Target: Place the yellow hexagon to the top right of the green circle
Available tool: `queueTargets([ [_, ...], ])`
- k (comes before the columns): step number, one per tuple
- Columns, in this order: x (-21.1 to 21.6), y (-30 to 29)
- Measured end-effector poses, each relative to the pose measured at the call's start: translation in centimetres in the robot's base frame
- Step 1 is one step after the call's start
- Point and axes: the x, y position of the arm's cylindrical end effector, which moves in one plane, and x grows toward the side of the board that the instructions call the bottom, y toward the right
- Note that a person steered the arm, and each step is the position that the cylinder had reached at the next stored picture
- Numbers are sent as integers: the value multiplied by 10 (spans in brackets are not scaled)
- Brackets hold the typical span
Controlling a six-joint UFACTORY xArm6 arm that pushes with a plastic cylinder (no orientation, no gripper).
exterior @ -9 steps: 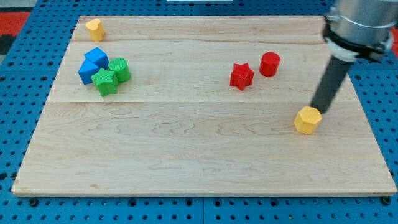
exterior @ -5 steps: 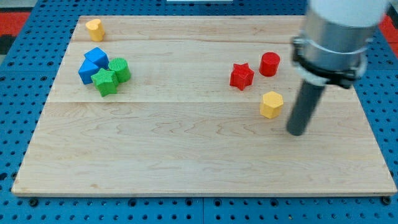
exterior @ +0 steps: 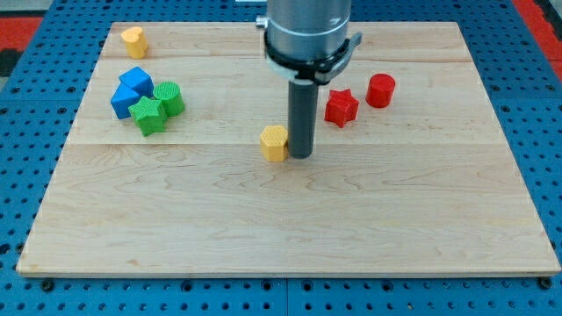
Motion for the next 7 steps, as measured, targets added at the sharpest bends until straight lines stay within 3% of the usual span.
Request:
queueTargets([
  [1, -9, -39],
  [2, -49, -86],
  [3, -4, -89],
  [4, -4, -109],
  [6, -112, -116],
  [7, -127, -98],
])
